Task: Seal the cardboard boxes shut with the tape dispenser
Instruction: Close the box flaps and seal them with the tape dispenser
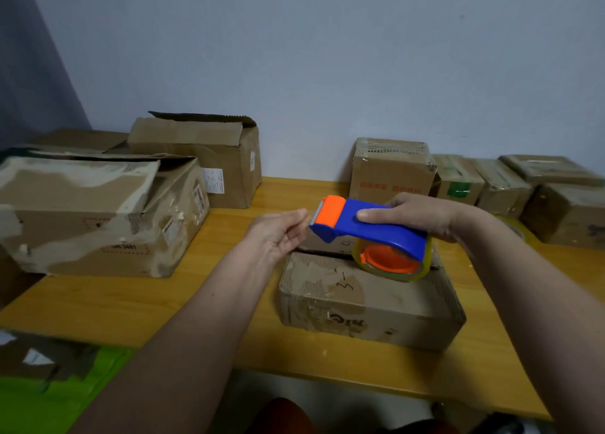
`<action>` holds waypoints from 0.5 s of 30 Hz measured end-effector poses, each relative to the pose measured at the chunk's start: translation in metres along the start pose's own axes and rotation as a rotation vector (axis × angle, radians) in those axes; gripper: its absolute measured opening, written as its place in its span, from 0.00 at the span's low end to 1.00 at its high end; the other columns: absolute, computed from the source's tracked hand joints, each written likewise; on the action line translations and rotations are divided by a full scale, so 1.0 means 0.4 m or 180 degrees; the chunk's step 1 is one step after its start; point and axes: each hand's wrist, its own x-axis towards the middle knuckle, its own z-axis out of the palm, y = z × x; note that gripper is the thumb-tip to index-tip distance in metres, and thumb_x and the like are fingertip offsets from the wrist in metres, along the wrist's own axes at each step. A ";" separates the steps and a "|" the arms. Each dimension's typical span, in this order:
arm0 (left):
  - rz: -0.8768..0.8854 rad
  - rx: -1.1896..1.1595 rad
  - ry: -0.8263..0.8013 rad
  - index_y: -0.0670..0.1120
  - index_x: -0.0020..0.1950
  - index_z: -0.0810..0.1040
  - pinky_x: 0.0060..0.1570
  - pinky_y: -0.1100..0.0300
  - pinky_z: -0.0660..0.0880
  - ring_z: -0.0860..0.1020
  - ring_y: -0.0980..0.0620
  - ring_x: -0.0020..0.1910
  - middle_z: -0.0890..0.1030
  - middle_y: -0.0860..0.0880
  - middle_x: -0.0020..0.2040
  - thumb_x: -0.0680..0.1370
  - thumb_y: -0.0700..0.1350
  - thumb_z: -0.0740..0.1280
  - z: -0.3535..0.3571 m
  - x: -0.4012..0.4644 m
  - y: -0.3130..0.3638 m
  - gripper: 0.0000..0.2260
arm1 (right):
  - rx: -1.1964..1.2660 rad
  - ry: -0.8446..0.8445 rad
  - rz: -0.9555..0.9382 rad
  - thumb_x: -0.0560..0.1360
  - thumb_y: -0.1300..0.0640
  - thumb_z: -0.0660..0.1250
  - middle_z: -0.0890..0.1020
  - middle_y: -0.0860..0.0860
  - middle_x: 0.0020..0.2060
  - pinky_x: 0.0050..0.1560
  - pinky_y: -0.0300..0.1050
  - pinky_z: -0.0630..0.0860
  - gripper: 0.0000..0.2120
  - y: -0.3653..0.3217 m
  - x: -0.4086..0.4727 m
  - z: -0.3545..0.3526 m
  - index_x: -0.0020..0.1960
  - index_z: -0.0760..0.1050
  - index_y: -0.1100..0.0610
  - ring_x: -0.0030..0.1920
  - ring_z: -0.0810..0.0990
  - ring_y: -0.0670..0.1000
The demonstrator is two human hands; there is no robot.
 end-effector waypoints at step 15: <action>0.0501 0.0343 0.1314 0.38 0.43 0.79 0.24 0.69 0.75 0.77 0.59 0.22 0.82 0.44 0.35 0.74 0.37 0.73 -0.085 0.050 -0.067 0.04 | -0.0510 0.0330 0.0275 0.49 0.25 0.69 0.83 0.52 0.29 0.36 0.42 0.75 0.36 -0.004 0.018 -0.021 0.36 0.79 0.57 0.27 0.81 0.48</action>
